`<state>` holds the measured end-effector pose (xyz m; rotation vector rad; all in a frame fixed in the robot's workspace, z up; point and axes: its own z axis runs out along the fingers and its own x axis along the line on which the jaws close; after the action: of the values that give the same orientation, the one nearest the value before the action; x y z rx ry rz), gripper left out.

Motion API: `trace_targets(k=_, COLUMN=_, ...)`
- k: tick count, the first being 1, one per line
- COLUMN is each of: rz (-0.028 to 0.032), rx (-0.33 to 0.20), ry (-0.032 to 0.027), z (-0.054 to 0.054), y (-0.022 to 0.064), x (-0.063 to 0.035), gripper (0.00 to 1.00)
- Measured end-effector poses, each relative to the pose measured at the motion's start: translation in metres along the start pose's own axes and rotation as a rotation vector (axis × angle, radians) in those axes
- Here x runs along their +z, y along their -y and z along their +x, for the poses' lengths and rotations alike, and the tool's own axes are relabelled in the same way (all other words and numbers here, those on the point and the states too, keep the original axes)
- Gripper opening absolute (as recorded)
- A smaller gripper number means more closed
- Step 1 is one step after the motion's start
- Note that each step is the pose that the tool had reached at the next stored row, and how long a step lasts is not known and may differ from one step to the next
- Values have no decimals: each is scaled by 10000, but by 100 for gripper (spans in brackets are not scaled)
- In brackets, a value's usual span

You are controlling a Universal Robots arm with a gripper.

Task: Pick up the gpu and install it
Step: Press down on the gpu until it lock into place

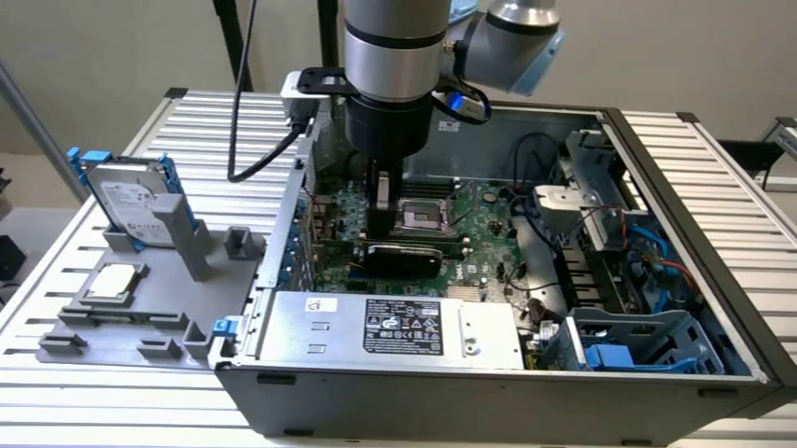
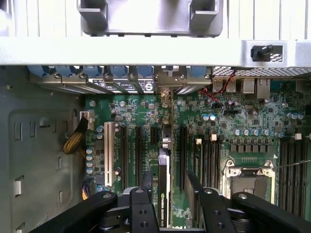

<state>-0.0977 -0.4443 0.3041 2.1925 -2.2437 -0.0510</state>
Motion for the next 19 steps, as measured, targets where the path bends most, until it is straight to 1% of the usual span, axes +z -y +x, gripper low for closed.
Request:
trace_targets(k=1, rz=0, rx=0, ry=1, z=0, y=0, x=0, gripper=32)
trace_targets(k=2, rz=0, rx=0, ry=1, z=0, y=0, x=0, gripper=32)
trace_targets(k=4, rz=-1, rx=0, ry=0, z=0, y=0, x=1, gripper=20)
trace_targets(k=5, rz=-1, rx=0, ry=4, z=0, y=0, x=6, gripper=20)
trace_targets(k=6, rz=-2, rx=0, ry=9, z=0, y=0, x=17, gripper=14)
trace_targets(k=7, rz=-1, rx=0, ry=12, z=-1, y=1, x=36, gripper=11)
trace_targets(k=13, rz=-1, rx=-1, ry=14, z=-24, y=3, x=145, gripper=11)
trace_targets(k=19, rz=0, rx=0, ry=14, z=-39, y=-13, x=256, gripper=11)
